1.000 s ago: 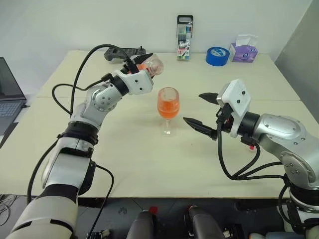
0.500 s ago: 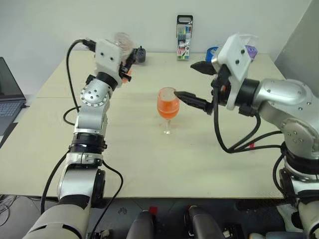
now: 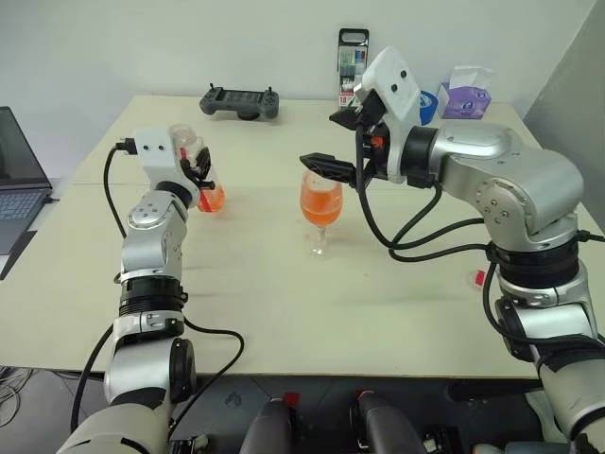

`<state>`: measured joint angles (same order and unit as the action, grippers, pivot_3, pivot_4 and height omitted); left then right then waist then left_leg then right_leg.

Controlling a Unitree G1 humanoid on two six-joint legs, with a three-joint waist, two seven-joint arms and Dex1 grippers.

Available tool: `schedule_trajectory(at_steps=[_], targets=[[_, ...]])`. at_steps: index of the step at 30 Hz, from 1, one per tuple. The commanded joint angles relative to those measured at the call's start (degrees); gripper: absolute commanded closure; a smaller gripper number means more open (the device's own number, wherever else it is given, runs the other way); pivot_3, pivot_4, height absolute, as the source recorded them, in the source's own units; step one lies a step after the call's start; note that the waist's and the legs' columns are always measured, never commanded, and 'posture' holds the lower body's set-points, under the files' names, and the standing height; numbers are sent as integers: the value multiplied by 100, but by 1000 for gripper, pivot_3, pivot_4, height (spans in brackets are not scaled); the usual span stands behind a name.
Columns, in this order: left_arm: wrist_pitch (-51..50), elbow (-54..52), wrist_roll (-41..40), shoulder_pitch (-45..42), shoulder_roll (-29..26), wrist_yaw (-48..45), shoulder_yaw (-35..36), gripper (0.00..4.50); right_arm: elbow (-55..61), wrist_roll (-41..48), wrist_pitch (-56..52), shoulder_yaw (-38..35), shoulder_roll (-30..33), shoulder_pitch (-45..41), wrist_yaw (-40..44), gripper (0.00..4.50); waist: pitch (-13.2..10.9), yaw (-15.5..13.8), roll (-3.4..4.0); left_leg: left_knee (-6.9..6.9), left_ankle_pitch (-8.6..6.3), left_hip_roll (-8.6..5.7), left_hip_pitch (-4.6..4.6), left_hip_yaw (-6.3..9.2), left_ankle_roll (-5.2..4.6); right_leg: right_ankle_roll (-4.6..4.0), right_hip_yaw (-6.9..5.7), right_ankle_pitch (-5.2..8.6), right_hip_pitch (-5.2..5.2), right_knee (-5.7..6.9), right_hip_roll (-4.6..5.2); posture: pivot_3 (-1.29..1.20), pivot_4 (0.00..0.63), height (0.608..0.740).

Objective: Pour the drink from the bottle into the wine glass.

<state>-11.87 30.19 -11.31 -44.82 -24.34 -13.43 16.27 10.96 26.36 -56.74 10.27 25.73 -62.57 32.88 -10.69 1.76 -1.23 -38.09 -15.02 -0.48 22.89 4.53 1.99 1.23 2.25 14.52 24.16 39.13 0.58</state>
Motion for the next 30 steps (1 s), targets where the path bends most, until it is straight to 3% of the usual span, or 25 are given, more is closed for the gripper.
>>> schedule_trajectory(at_steps=[1,11,23,30], targets=[[226,191,-195,-65,-141,-286,166,2810,71,-43,141,-91,1,-285,148,0,0,0,0,0,0,-1,0,1,0,0,0,0,0,0,3,0,150,740],[717,1308,-285,-232,-341,-995,151,2811,321,72,-98,-70,43,-195,424,0,2,4,-1,1,0,1,-3,4,-1,0,-4,0,0,3,3,0,150,740],[848,1079,-11,-2,-293,-1295,-313,2811,426,17,-212,-73,28,-86,408,0,3,1,-1,1,0,0,-4,7,-1,0,-3,0,0,3,5,0,150,740],[764,957,48,99,-302,-1115,-333,565,404,-26,-192,-81,43,-75,408,0,3,6,-1,2,-1,0,-3,7,-1,0,-2,0,1,2,5,0,150,740]])
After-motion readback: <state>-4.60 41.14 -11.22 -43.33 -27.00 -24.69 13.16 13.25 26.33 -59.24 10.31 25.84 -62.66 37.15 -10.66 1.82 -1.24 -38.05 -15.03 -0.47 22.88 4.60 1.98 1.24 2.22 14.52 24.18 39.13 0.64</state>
